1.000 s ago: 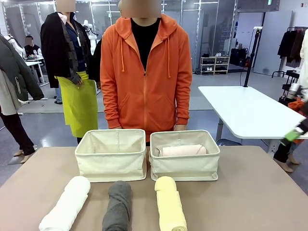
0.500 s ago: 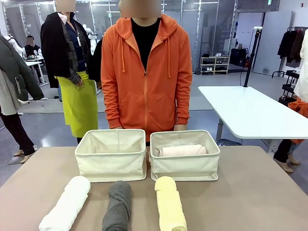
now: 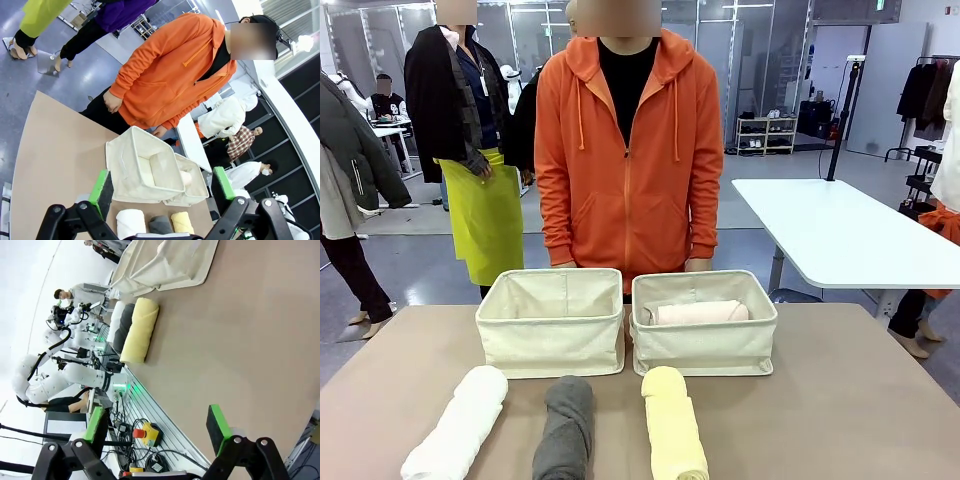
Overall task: Divide the towels into two baskets.
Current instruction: Pick up one hotel-folded towel from the bottom of the table and place it in the Fabric basket indicated by the person.
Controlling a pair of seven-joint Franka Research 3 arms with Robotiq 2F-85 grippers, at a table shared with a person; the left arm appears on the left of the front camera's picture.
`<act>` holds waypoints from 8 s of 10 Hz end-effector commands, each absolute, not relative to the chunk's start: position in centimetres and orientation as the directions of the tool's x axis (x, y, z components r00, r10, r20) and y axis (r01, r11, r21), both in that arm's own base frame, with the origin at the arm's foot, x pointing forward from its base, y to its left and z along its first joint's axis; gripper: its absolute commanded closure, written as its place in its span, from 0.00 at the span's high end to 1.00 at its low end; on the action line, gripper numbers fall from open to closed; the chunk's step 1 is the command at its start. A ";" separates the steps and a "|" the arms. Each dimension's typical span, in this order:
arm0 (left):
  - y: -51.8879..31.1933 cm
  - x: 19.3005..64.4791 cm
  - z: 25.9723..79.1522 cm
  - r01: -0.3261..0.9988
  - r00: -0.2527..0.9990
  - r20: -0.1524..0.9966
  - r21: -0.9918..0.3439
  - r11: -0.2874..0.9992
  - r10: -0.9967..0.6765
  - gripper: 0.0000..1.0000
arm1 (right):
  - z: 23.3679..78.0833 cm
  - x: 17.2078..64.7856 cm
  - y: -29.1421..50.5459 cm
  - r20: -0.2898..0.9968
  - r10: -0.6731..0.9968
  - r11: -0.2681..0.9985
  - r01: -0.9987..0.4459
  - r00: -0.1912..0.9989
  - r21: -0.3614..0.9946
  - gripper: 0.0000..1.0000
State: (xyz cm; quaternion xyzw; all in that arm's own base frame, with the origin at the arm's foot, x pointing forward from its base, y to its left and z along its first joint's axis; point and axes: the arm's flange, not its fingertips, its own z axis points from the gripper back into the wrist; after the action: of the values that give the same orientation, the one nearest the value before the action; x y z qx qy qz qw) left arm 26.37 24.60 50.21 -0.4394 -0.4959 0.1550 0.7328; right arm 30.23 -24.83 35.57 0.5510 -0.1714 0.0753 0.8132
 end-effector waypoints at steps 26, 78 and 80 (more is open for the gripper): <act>3.8 29.4 41.9 0.140 0.912 0.407 -0.431 0.891 0.053 1.00 | 36.1 30.5 -25.0 0.355 -0.038 0.390 -0.313 0.934 0.866 1.00; -12.0 30.2 47.1 0.892 0.444 0.436 -0.137 0.430 -0.782 0.29 | 36.1 30.5 -25.0 0.355 -0.038 0.390 -0.313 0.934 0.866 1.00; -11.2 29.5 47.1 0.887 0.447 0.492 -0.137 0.440 -0.747 0.29 | 36.1 30.5 -25.0 0.355 -0.038 0.390 -0.313 0.934 0.866 1.00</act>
State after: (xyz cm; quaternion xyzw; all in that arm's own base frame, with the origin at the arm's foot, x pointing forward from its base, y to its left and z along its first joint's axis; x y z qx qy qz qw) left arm 31.17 -12.92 49.28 -0.1869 -0.1509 -0.5010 0.8314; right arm 30.82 -25.15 35.87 0.5459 -0.1683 0.0810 0.8167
